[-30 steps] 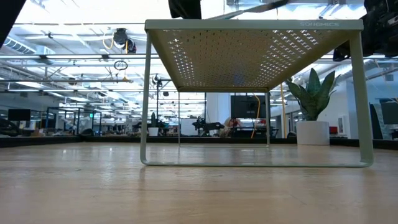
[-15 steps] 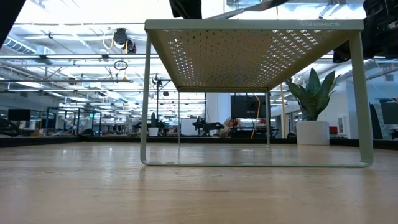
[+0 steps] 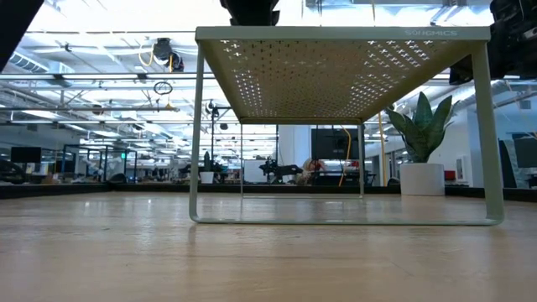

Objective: Pick & Place Fruit
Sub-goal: Put the white blue table knife on the shelf

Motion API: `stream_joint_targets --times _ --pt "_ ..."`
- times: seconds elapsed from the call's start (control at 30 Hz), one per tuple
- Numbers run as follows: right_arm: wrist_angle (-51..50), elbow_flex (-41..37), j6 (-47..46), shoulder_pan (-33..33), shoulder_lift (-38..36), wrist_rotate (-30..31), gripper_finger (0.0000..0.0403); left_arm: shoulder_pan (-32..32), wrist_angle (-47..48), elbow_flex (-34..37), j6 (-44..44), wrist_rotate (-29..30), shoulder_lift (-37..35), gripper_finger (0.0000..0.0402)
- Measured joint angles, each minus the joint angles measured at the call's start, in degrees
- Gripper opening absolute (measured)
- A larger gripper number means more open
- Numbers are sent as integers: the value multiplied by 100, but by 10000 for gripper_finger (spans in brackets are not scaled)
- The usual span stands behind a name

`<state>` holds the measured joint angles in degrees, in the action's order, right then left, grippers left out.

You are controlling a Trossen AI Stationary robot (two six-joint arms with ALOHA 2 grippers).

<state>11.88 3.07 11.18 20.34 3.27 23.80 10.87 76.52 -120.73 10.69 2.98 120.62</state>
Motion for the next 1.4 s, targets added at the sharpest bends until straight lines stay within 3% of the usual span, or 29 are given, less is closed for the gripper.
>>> stream_joint_targets --times 1.4 --pt "0 0 -4 0 0 -5 0 7 -15 0 -122 -36 -12 47"
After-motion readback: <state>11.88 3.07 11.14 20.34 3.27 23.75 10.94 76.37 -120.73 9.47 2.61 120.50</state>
